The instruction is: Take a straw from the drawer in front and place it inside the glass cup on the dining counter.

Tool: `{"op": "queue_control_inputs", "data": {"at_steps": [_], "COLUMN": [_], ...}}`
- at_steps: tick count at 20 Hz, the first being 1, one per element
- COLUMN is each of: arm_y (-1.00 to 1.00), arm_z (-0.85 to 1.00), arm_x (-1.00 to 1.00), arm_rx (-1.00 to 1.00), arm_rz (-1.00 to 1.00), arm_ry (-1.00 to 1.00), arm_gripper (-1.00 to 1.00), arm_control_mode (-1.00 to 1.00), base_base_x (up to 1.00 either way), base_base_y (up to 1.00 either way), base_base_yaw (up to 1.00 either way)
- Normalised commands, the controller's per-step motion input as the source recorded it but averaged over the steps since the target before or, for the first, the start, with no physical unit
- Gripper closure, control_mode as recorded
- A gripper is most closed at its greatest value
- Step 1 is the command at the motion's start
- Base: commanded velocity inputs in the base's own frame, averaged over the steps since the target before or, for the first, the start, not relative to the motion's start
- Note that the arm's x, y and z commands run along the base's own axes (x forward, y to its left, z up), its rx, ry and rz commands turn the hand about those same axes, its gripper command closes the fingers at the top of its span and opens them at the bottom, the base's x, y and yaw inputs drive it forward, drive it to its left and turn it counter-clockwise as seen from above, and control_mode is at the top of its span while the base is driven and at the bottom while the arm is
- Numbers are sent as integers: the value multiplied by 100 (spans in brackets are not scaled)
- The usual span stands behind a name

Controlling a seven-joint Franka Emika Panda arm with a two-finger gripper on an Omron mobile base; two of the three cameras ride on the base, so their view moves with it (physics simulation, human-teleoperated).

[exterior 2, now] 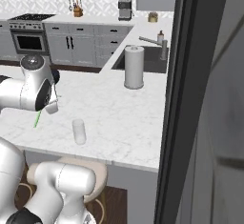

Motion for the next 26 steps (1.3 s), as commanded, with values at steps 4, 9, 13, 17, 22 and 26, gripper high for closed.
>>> {"op": "queue_control_inputs", "data": {"at_steps": [4, 9, 13, 17, 22, 26], "arm_y": [-6, -44, -43, -13, -2, -4], "arm_z": [4, 11, 5, 4, 21, 2], "arm_x": [12, 15, 28, 5, 0, 1], "arm_rx": [0, -4, -5, -9, -14, -17], "arm_rz": [-3, -15, -10, -6, -5, -2], "arm_ry": [0, 0, 0, -7, -12, -14], "arm_gripper": [100, 100, 100, 100, 100, 100], "arm_control_mode": [-100, -100, -100, -100, -100, -100], "base_base_x": [66, 0, 0, 0, 0, 0], "base_base_y": [-14, 0, 0, 0, 0, 0], "base_base_yaw": [-5, 0, 0, 0, 0, 0]}}
